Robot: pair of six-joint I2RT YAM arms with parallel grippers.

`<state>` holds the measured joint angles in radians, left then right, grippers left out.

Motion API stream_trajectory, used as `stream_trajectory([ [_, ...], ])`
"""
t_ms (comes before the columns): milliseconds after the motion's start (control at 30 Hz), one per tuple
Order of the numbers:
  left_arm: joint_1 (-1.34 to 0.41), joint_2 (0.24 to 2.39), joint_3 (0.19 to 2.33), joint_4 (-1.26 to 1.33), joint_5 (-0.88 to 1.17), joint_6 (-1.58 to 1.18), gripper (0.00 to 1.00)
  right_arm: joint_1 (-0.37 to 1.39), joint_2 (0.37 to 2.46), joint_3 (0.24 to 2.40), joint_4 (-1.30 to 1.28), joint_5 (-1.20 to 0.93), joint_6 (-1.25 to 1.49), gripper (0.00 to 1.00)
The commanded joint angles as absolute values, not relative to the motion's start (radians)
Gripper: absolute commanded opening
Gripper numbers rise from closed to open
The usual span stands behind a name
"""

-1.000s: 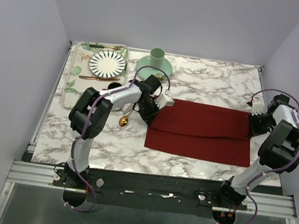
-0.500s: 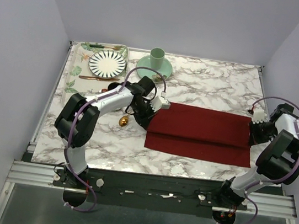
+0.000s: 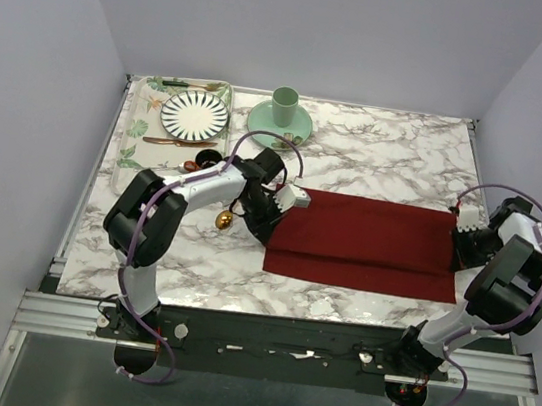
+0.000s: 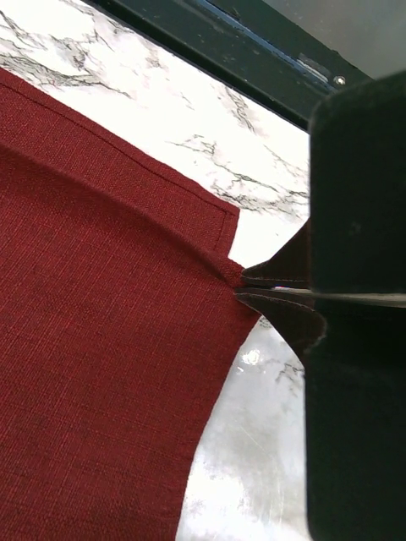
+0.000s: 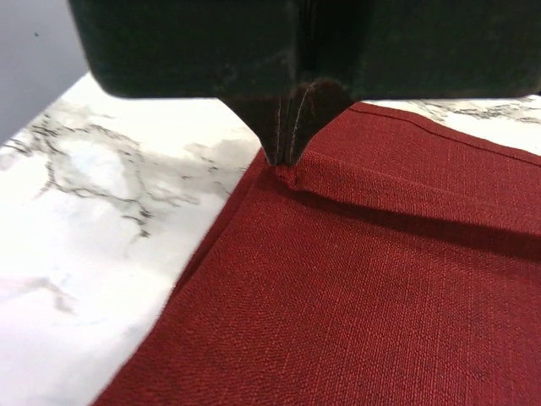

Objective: Fold the napkin into a case and place the utensils inside
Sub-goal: Fold and flatten the napkin at the center of the board.

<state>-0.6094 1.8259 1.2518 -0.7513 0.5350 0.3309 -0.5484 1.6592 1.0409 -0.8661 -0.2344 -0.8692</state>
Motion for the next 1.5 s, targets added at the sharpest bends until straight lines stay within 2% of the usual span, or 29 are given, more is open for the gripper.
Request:
stream_trajectory([
  [0, -0.611, 1.793, 1.270, -0.758, 0.543, 0.316, 0.00, -0.587, 1.634, 1.114, -0.902, -0.261, -0.903, 0.01],
  [400, -0.683, 1.703, 1.243, -0.795, 0.581, 0.337, 0.00, -0.615, 1.563, 1.117, -0.974, -0.269, -0.966, 0.01],
  [1067, -0.695, 1.825, 1.209, -0.721, 0.522, 0.301, 0.00, -0.640, 1.647, 0.973, -0.862, -0.245, -0.959, 0.01],
  [1467, -0.693, 1.773, 1.256, -0.764, 0.512, 0.305, 0.00, -0.640, 1.586, 1.086, -0.991, -0.285, -0.962, 0.01],
])
